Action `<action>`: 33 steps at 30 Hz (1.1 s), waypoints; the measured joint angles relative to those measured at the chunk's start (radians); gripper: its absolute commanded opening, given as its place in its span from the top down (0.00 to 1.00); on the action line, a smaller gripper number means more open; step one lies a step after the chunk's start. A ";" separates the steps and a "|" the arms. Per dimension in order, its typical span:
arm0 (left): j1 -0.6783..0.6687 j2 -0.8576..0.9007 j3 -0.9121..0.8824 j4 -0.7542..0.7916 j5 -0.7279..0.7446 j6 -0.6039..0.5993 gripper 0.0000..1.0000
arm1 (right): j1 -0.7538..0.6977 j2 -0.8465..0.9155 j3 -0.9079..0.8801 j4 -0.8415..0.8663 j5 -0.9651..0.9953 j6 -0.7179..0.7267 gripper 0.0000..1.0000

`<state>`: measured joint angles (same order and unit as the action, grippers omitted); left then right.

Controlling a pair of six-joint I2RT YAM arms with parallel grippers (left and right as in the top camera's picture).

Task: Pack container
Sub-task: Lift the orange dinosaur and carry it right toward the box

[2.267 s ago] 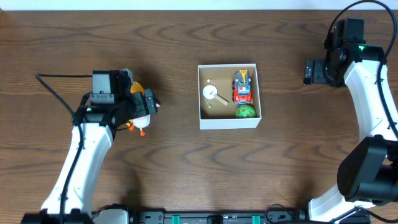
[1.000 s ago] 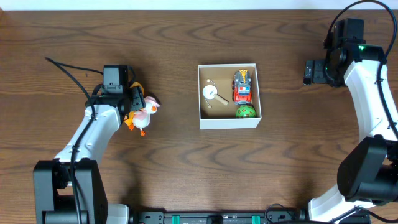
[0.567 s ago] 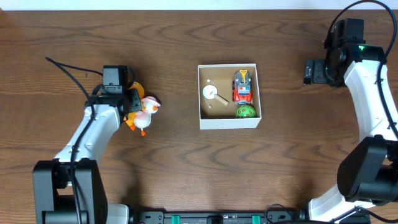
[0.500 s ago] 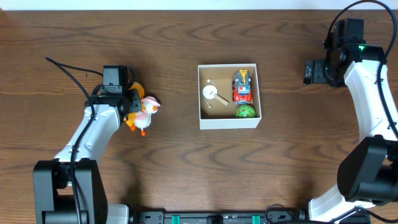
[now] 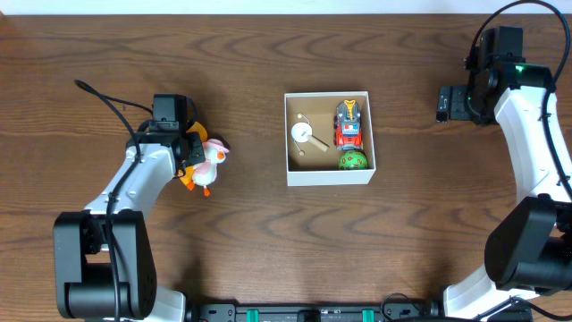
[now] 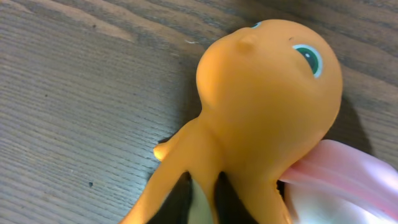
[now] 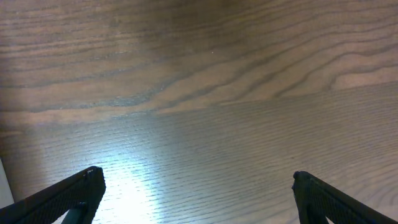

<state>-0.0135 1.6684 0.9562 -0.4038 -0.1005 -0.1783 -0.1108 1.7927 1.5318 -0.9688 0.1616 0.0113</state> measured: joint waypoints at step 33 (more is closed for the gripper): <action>-0.386 -0.573 0.020 0.026 0.210 -0.290 0.94 | 0.000 0.000 0.000 0.000 0.000 0.000 0.01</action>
<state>-0.4000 1.0950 0.9760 -0.3779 0.1093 -0.4686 -0.1108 1.7927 1.5314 -0.9688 0.1616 0.0109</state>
